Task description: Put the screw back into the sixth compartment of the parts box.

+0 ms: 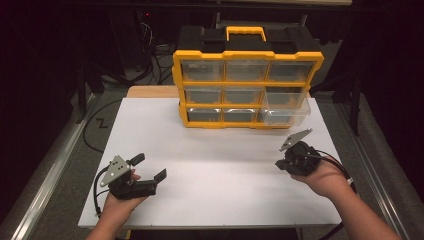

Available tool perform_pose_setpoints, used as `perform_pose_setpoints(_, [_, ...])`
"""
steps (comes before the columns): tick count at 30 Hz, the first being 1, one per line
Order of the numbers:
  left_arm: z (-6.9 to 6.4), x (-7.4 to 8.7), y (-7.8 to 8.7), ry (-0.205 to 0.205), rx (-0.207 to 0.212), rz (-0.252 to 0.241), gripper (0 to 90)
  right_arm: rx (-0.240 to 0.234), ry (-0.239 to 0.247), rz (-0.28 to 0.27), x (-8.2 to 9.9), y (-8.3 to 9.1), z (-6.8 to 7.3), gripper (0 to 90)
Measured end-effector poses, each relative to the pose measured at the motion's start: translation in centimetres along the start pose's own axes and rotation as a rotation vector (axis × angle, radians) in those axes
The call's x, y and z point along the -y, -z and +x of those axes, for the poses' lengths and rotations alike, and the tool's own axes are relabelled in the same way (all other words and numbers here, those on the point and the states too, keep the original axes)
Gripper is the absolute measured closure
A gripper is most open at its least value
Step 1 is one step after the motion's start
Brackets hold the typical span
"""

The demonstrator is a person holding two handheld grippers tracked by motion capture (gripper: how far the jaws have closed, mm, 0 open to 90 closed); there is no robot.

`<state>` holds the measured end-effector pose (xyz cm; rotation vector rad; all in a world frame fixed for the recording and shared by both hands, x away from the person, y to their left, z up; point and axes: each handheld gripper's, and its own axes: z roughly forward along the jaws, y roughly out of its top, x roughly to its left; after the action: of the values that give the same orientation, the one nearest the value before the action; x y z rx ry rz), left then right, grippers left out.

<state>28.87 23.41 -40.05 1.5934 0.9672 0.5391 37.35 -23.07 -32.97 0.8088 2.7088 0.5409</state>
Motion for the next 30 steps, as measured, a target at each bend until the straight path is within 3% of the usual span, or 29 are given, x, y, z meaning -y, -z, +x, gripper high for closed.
perform_pose_setpoints(15, [0.0,0.0,0.1,-0.001,-0.002,0.000,4.5,0.012,-0.007,-0.012,-1.3,2.5,-0.9,89.9])
perform_pose_setpoints(30, [0.0,0.0,0.1,0.001,-0.001,-0.004,4.5,0.039,-0.015,-0.038,-4.1,6.2,-2.7,89.9])
